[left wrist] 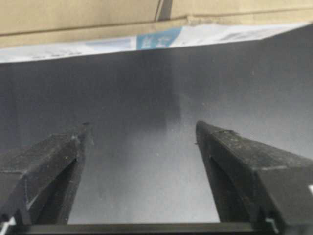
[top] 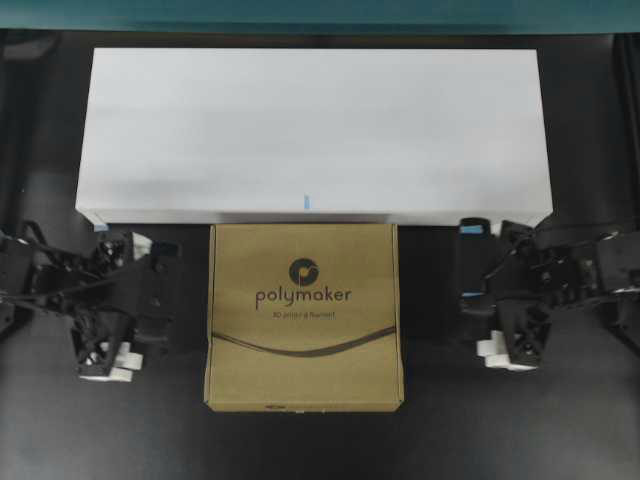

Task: Place the cardboard box on the stand after clamping it between your arms.
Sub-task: 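Move both grippers inward to the left and right sides of the polymaker box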

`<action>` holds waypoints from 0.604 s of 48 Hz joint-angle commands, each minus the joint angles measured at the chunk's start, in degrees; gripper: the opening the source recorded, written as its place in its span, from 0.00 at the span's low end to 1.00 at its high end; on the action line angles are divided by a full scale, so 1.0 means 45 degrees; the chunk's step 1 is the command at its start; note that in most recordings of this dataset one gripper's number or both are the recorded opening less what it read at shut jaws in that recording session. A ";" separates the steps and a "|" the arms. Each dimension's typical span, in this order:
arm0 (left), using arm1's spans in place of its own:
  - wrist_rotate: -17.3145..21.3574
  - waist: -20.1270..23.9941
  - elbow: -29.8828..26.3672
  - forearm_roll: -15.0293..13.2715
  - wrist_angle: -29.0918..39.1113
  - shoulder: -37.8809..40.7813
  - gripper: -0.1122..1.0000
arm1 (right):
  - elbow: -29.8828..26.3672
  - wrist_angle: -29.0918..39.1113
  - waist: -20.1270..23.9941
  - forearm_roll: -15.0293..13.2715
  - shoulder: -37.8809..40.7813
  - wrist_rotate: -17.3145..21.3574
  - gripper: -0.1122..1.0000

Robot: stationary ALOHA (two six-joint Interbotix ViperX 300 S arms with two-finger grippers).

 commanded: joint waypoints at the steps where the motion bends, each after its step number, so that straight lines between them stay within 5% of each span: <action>1: 0.0000 0.0098 -0.0313 0.0039 -0.0176 0.0488 0.82 | -0.0312 -0.0488 -0.0293 -0.0137 0.0781 -0.0156 0.84; 29: 0.0098 0.0469 -0.1016 0.0039 -0.2344 0.2930 0.82 | -0.1582 -0.2422 -0.0293 -0.0137 0.3398 -0.0312 0.84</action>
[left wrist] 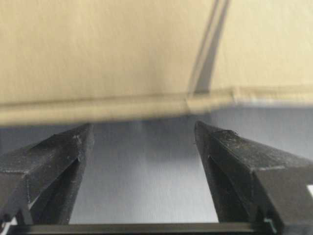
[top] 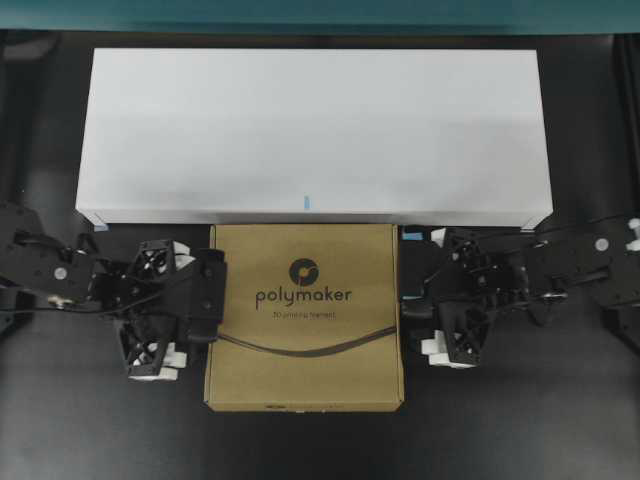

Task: Place the cardboard box on the stand after clamping it between your arms.
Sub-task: 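Move both grippers inward to the left and right sides of the polymaker box, then press both grippers against the box sides to clamp it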

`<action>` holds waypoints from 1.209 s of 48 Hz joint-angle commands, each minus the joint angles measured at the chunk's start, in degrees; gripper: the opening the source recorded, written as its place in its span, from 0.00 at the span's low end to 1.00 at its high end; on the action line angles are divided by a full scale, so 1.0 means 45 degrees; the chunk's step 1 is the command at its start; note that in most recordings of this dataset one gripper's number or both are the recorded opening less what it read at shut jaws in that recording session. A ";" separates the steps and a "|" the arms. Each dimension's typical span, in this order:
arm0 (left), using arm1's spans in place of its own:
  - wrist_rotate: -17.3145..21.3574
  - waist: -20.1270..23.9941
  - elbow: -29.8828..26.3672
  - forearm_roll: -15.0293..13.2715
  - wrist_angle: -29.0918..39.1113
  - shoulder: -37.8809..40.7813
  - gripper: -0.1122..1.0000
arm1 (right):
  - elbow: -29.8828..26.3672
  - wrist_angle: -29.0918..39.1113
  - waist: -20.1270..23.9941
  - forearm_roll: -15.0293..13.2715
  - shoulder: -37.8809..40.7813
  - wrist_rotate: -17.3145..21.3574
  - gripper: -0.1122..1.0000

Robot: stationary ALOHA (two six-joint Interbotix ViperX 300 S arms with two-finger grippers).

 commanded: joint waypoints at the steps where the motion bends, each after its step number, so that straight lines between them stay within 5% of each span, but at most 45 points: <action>1: 0.0098 0.0039 -0.0391 0.0039 -0.0195 0.0176 0.82 | -0.0332 -0.0156 0.0020 -0.0020 0.0273 -0.0117 0.84; 34: 0.0020 0.0117 -0.0898 0.0039 0.0137 0.0098 0.82 | -0.0898 0.0117 0.0020 0.0000 0.0020 -0.0176 0.84; 46: 0.0156 0.0137 -0.2500 0.0039 0.3145 -0.1055 0.82 | -0.1973 0.3047 0.0020 0.0059 -0.1562 -0.0176 0.84; 58: 0.0176 0.0488 -0.4844 0.0059 0.7441 -0.2617 0.82 | -0.4297 0.6855 -0.0273 0.0059 -0.3203 -0.0215 0.84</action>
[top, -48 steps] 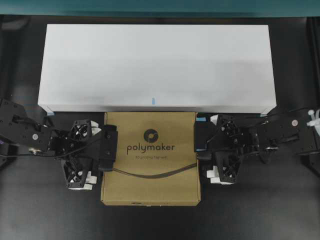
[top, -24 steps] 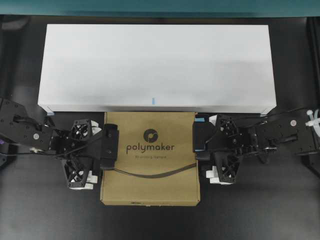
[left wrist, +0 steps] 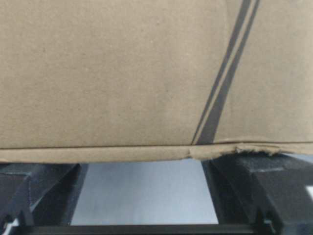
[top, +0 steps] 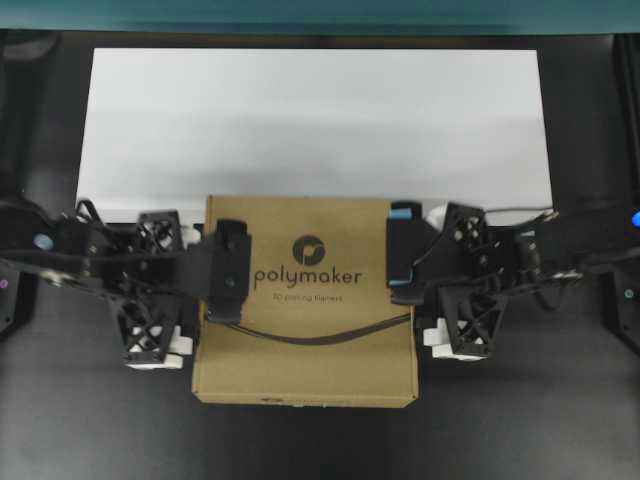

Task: Place the cardboard box on the stand after clamping it between your arms.
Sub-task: 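Press both grippers against the box sides to clamp it, then lift the clamped box and carry it back over the white stand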

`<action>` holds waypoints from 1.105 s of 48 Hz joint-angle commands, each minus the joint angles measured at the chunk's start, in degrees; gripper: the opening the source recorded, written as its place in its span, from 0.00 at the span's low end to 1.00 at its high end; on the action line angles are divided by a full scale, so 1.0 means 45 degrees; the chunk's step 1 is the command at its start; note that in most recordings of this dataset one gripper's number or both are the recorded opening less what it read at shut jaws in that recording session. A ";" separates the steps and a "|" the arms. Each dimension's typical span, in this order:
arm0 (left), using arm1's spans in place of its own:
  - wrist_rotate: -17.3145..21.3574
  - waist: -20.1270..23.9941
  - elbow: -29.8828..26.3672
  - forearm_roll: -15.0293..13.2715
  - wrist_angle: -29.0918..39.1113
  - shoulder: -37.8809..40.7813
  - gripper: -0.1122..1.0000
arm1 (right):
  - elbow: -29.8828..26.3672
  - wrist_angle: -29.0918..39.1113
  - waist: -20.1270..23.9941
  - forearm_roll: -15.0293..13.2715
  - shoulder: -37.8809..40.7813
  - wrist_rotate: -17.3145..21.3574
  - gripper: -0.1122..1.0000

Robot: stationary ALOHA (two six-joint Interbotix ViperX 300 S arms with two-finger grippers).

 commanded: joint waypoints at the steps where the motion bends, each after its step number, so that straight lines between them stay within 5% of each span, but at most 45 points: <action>1: 0.0078 0.0254 -0.1309 0.0039 0.1035 -0.0566 0.82 | -0.1523 0.0801 -0.0312 0.0020 -0.0684 -0.0078 0.84; 13: 0.0117 0.0977 -0.1406 0.0059 0.1621 -0.0703 0.82 | -0.2012 0.1914 -0.0801 0.0020 -0.0820 -0.0156 0.84; 22: 0.0996 0.1875 -0.1445 0.0078 0.1621 -0.0469 0.82 | -0.1797 0.1641 -0.1289 0.0020 -0.0645 -0.0293 0.84; 35: 0.2832 0.3066 -0.2129 0.0078 0.1621 -0.0020 0.82 | -0.2031 0.1328 -0.1641 0.0039 -0.0078 -0.2168 0.84; 53: 0.3340 0.4023 -0.2656 0.0078 0.1660 0.0410 0.82 | -0.2480 0.1191 -0.2773 0.0039 0.0430 -0.4043 0.84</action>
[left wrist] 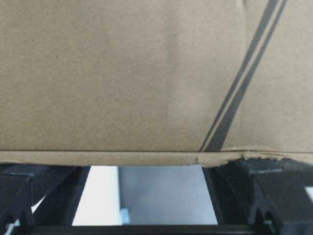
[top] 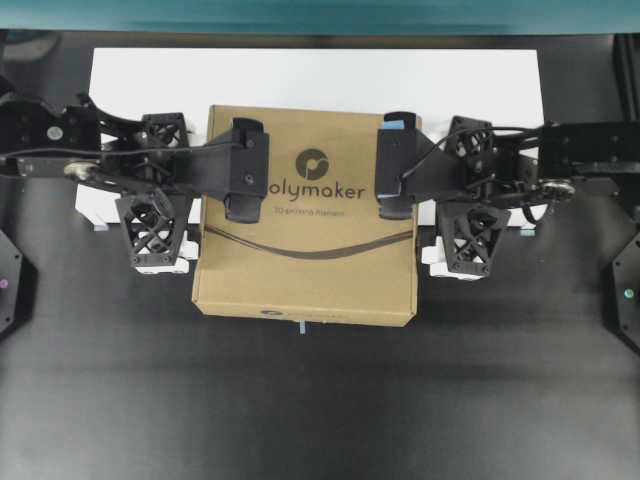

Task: Place the cardboard box on the stand after clamping it between your arms.
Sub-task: 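Lift the clamped box and carry it back over the white stand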

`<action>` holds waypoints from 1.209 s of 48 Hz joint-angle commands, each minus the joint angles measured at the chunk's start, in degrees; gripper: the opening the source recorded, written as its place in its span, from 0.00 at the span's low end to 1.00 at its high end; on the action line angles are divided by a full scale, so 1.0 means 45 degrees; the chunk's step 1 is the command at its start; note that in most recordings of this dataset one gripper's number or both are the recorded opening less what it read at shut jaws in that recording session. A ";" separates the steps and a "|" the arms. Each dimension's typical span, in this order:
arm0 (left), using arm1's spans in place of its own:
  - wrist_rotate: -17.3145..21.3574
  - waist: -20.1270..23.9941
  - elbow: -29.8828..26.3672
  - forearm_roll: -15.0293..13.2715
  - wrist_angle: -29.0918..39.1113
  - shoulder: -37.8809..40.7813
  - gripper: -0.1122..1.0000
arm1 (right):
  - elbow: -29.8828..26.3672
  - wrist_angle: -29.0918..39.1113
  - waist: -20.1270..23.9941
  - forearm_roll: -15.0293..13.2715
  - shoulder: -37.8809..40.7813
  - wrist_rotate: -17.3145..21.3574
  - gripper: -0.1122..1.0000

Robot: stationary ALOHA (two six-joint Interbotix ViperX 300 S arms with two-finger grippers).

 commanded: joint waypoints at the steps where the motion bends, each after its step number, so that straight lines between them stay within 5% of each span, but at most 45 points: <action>1: -0.0059 0.0605 -0.1094 0.0039 -0.0352 -0.0039 0.82 | -0.1055 -0.0977 -0.0430 0.0078 0.0273 -0.1367 0.84; 26: 0.1367 0.2617 -0.1250 0.0039 -0.0449 0.0645 0.82 | -0.1367 -0.1367 -0.2051 0.0098 0.1191 -0.3555 0.84; 58: 0.1680 0.4082 -0.1230 0.0059 -0.0996 0.1113 0.82 | -0.1328 -0.2266 -0.3730 0.0078 0.1738 -0.4473 0.84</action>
